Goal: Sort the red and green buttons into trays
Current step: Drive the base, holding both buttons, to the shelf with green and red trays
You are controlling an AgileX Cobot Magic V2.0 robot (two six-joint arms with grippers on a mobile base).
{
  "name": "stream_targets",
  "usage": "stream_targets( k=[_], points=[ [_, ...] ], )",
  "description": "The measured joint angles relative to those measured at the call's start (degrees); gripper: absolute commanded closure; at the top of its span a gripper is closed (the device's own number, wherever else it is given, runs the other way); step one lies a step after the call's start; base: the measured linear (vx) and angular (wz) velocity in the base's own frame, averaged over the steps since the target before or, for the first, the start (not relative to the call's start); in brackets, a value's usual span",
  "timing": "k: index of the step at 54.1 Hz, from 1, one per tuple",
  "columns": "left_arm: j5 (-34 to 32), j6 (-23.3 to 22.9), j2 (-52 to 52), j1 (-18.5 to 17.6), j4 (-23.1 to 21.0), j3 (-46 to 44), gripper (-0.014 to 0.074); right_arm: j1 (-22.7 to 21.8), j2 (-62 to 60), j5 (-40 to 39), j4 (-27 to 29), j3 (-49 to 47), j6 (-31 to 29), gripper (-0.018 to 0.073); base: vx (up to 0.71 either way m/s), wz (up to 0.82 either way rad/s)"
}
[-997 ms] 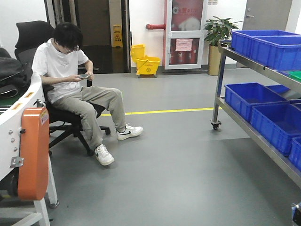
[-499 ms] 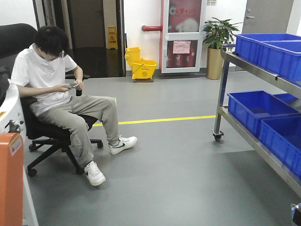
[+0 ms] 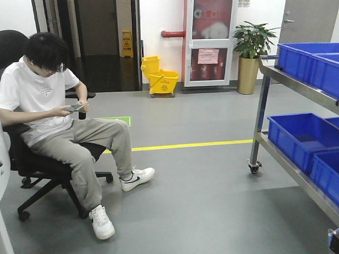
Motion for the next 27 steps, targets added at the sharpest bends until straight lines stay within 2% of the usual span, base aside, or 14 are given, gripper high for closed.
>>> stream_targets(
  k=[27],
  points=[
    [0.05, 0.0, 0.0, 0.0, 0.0, 0.0, 0.0599, 0.0, 0.0, 0.0, 0.0, 0.0, 0.0, 0.0568, 0.44, -0.05]
  ],
)
